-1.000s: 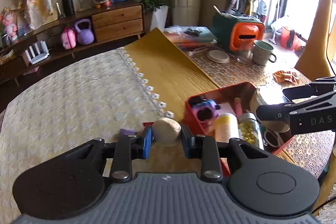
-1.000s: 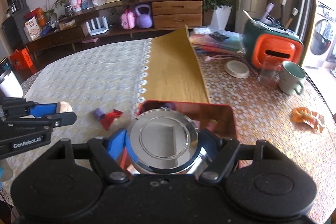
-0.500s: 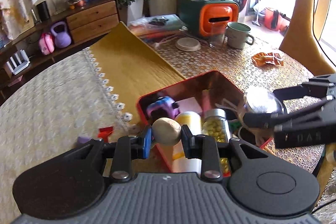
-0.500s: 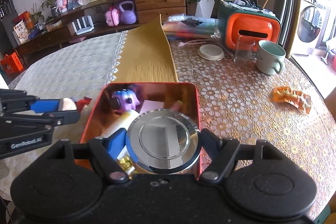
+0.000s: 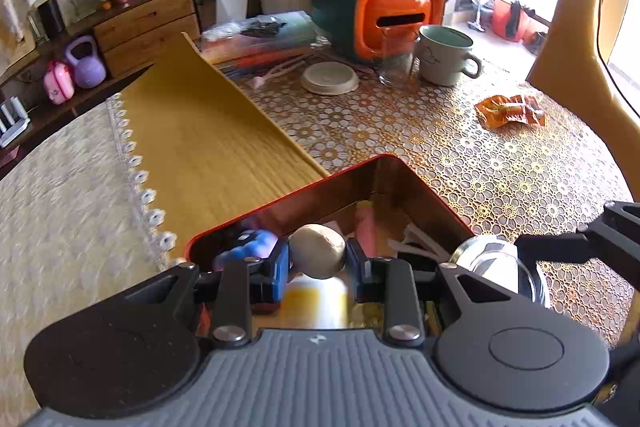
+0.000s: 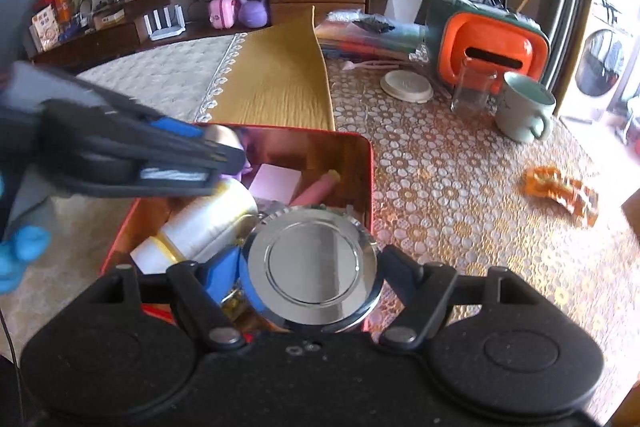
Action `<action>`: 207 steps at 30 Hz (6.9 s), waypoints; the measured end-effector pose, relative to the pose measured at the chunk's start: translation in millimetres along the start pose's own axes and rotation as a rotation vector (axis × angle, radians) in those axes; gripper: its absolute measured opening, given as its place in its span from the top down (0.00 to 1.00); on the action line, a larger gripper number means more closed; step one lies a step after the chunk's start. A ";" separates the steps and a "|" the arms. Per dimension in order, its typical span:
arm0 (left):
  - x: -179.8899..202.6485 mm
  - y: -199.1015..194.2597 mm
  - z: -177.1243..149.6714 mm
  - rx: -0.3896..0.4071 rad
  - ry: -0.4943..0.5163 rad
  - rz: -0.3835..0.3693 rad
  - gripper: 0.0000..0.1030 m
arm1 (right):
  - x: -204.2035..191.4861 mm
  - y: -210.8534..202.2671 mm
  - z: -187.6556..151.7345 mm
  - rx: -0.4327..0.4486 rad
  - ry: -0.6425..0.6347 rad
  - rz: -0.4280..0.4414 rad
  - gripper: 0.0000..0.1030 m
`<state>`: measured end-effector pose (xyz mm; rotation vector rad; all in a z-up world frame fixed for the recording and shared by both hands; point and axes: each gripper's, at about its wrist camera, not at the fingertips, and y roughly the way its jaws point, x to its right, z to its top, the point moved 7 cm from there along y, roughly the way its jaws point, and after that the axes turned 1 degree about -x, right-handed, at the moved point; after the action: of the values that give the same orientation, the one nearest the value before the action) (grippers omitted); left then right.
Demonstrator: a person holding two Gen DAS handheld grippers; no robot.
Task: Organize rigid objects
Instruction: 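Open both tools to drop the ball and tin into the red box, then move the left tool to the purple block while the right tool approaches the red candy, then grasp the purple block with the left tool while the right tool grasps the red candy, then carry the block and candy with both tools over the red box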
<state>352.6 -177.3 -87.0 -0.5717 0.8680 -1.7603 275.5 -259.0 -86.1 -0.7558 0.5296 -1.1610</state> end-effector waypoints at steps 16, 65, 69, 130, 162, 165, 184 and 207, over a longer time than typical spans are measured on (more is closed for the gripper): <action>7.6 51.4 9.8 -0.067 0.001 -0.053 0.72 | -11.2 13.8 2.9 0.003 -0.108 -0.014 0.26; -80.5 -102.9 -51.7 0.079 -0.078 0.004 0.36 | -59.0 -57.1 12.5 0.082 -0.052 0.023 0.12; -97.7 -115.0 -62.7 0.088 -0.091 0.025 0.36 | -75.4 -61.0 14.2 0.088 -0.069 0.046 0.10; -218.1 14.9 -114.4 0.115 -0.206 0.107 0.19 | -179.4 146.8 98.3 -0.238 0.294 0.068 0.46; -233.1 6.1 -127.9 0.171 -0.195 0.140 0.66 | -205.2 157.8 90.1 -0.262 0.115 -0.006 0.76; -232.8 6.0 -128.1 0.173 -0.188 0.144 0.66 | -210.5 155.9 88.8 -0.249 0.064 -0.018 0.79; -208.8 -38.8 -124.1 0.151 -0.165 0.145 0.66 | -188.4 88.7 83.5 -0.174 0.070 0.069 0.85; -80.4 -119.0 -86.5 0.157 -0.008 0.062 0.66 | -76.8 -25.2 50.5 -0.054 0.176 0.046 0.85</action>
<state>246.5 -54.2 -45.8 -0.4432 0.7267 -1.7502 271.5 -178.8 -34.8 -0.6871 0.7238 -1.1802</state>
